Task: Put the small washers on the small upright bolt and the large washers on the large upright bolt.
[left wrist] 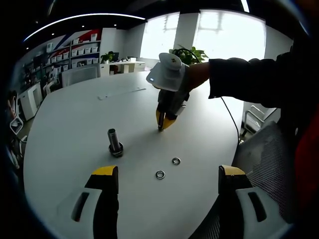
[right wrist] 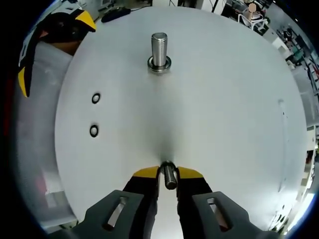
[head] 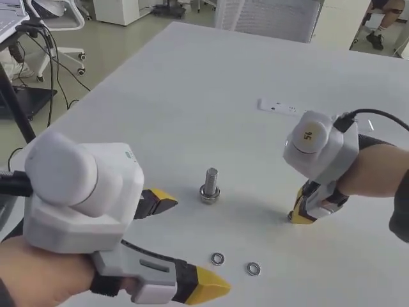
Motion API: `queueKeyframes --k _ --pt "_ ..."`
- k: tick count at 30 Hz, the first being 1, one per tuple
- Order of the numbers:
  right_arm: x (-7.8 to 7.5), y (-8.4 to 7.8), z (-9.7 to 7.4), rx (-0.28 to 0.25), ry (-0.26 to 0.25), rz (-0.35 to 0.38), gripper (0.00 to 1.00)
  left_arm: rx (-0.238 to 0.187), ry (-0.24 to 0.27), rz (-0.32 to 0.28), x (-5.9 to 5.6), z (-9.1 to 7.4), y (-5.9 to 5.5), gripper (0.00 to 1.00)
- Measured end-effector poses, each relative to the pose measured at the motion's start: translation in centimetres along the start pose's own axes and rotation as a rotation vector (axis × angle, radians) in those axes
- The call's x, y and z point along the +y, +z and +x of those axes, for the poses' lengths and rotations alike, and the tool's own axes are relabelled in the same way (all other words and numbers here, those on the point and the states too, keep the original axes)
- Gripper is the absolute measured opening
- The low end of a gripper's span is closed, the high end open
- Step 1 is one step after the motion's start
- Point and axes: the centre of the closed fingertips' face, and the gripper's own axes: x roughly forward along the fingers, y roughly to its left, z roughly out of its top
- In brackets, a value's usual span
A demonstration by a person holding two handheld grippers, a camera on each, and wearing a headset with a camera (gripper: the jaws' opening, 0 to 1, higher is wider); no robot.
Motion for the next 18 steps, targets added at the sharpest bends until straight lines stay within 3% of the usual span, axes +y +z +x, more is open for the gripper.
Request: queueKeyframes --k 18 --pt "-0.38 -0.35 -0.5 -0.038 -0.027 0.049 0.27 -0.001 -0.005 0.009 -0.23 0.09 0.19 0.82"
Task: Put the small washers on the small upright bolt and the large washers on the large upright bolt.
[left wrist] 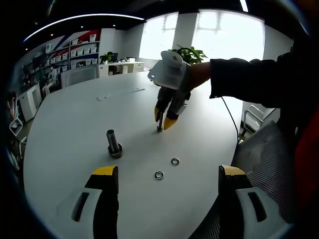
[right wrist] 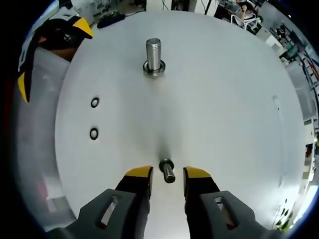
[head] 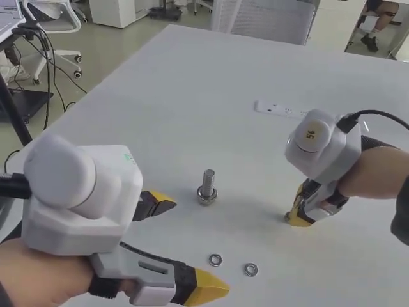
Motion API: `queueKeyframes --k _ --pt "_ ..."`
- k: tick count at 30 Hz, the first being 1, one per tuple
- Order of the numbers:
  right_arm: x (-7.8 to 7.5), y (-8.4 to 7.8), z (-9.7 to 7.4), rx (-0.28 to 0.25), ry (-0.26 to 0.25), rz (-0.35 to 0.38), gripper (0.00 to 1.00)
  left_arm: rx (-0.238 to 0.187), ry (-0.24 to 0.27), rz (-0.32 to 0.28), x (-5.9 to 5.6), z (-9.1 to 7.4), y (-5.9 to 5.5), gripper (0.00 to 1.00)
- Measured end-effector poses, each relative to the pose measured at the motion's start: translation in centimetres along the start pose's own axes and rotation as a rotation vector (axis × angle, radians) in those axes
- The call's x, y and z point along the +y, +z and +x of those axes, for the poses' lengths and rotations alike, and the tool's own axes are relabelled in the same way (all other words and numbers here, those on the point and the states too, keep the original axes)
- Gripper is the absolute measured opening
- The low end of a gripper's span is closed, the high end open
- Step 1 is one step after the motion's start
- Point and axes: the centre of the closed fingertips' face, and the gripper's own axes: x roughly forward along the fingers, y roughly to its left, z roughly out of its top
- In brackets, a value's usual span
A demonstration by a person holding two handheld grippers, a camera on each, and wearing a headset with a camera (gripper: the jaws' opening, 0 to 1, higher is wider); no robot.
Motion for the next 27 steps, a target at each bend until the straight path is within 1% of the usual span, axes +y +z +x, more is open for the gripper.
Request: queueKeyframes --k 4,5,7,9,12,19,27 --pt "-0.2 -0.2 -0.3 -0.015 -0.008 0.012 0.32 0.0 0.0 0.001 0.0 0.0 0.0 0.82" --pt "-0.1 -0.1 -0.4 -0.02 -0.006 0.017 0.35 0.0 0.0 0.001 0.0 0.0 0.0 0.82" --pt "0.0 -0.2 -0.5 -0.027 -0.006 0.023 0.36 0.0 -0.001 0.002 0.0 0.0 0.0 0.82" --pt "0.0 -0.3 -0.6 -0.032 -0.009 0.031 0.4 -0.001 -0.002 0.003 0.0 0.0 0.0 0.82" --pt "0.2 -0.5 -0.7 -0.032 -0.012 0.034 0.41 -0.002 -0.002 0.004 0.0 0.0 0.1 0.82" --pt "0.7 -0.7 -1.3 -0.054 -0.017 0.052 0.43 -0.002 -0.003 0.007 -0.1 0.1 0.1 0.82" --pt "1.3 -1.6 -1.9 -0.056 -0.023 0.068 0.43 -0.004 -0.006 0.01 -0.2 0.1 0.2 0.82"
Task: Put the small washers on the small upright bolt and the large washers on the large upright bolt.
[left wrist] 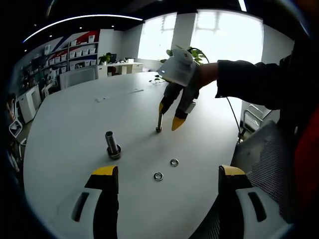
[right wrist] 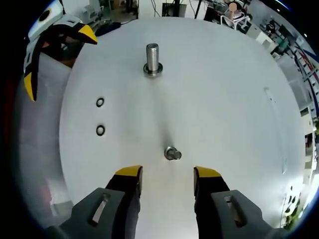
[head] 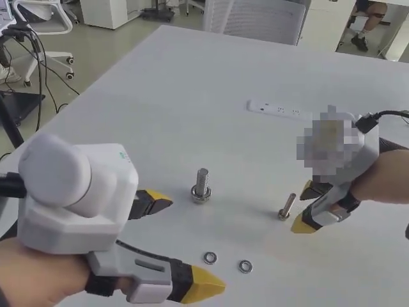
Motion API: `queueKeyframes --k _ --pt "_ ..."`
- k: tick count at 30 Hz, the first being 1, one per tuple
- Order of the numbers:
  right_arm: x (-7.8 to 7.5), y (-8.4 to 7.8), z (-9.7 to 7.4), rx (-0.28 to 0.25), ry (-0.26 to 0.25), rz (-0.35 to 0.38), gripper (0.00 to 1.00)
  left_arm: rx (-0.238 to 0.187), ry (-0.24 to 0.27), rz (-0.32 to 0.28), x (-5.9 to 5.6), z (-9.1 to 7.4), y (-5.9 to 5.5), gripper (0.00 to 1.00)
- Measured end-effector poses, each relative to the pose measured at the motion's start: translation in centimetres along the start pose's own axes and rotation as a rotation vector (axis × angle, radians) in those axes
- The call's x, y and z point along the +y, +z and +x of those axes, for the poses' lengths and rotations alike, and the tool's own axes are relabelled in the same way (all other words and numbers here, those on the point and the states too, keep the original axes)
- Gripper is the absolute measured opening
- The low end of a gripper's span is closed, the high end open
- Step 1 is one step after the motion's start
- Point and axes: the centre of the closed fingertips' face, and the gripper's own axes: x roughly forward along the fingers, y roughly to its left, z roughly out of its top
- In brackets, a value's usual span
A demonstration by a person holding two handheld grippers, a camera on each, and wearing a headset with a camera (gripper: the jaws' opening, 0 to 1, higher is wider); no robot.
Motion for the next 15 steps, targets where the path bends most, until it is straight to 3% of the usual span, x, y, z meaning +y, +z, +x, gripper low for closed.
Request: queueKeyframes --k 15 --pt "1.6 -1.5 -0.6 -0.004 0.01 0.025 0.43 -0.005 -0.007 0.006 -0.2 0.0 0.1 0.82"
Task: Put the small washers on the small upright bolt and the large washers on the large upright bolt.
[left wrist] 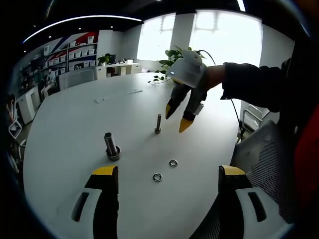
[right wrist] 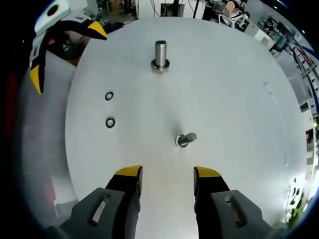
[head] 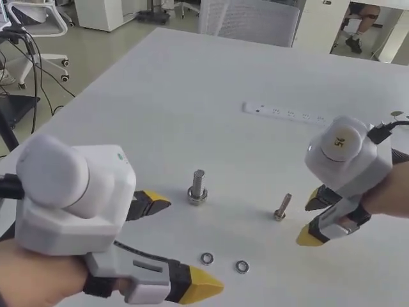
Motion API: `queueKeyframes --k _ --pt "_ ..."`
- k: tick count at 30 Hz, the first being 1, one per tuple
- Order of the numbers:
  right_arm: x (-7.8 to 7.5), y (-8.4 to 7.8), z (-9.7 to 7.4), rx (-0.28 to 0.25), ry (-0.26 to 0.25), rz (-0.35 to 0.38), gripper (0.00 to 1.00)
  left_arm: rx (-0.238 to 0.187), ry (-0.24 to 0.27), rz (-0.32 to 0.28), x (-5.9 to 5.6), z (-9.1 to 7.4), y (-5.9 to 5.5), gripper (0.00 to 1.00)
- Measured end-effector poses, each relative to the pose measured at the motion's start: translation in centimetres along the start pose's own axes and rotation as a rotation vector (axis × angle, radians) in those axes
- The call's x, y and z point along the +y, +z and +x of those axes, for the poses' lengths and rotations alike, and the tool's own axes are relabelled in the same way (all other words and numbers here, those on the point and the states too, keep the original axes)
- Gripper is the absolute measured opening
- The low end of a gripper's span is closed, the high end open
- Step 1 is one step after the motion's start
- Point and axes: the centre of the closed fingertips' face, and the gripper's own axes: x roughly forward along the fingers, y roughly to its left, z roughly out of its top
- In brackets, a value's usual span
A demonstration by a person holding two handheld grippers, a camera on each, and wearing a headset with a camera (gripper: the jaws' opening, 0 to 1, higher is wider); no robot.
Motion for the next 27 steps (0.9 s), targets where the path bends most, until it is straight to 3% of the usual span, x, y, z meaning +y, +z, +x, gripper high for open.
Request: queueKeyframes --k 8,27 --pt "2.3 0.2 0.0 -0.017 0.02 -0.007 0.43 -0.001 -0.006 0.005 -0.1 0.1 0.1 0.82" --pt "6.7 2.9 1.3 -0.059 0.085 -0.067 0.43 -0.004 -0.009 0.02 -0.4 -0.1 0.3 0.82"
